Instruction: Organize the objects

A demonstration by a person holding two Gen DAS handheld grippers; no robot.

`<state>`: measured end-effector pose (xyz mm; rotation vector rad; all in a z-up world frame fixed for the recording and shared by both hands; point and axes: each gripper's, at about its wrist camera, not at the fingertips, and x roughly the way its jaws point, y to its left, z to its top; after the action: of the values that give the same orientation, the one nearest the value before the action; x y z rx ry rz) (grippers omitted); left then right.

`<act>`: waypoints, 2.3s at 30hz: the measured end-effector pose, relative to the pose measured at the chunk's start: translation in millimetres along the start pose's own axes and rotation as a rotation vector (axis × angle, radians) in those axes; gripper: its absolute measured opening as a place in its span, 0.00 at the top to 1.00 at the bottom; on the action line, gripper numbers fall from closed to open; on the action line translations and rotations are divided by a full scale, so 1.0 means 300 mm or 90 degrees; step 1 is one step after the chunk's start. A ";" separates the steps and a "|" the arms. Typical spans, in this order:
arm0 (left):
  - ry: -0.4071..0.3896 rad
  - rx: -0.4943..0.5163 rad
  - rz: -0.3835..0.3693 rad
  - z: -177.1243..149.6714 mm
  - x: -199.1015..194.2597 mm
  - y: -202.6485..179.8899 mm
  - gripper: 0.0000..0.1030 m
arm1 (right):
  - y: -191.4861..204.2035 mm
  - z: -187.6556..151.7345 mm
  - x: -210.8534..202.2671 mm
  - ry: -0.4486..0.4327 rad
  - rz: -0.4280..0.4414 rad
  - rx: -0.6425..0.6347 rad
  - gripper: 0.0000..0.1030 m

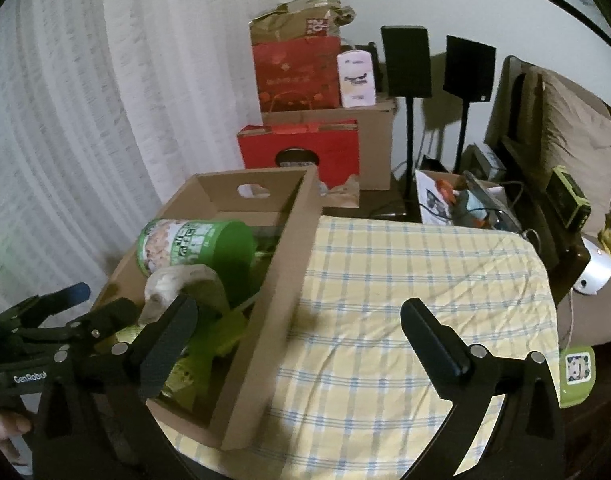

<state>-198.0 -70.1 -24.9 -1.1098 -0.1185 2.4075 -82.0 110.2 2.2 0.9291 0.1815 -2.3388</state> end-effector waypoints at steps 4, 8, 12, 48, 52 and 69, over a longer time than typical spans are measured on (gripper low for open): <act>-0.007 0.009 0.015 -0.006 -0.014 -0.030 0.00 | -0.026 -0.008 -0.020 -0.003 -0.011 0.001 0.00; -0.008 0.032 0.040 -0.021 -0.028 -0.066 0.00 | -0.055 -0.024 -0.044 -0.007 -0.018 0.004 0.00; -0.005 0.020 0.021 -0.038 -0.043 -0.079 0.00 | -0.089 -0.048 -0.070 -0.010 -0.028 0.010 0.00; -0.020 0.026 0.012 -0.223 -0.246 -0.187 0.00 | -0.097 -0.258 -0.314 -0.024 -0.062 0.013 0.00; -0.018 0.027 0.018 -0.239 -0.260 -0.187 0.00 | -0.092 -0.263 -0.313 -0.024 -0.063 0.012 0.00; -0.016 0.022 0.032 -0.250 -0.258 -0.198 0.00 | -0.081 -0.277 -0.327 -0.027 -0.067 0.011 0.00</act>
<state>-76.7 -62.4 -5.2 -1.0796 -0.0574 2.4584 7.5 205.6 3.0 0.8978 0.1977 -2.4572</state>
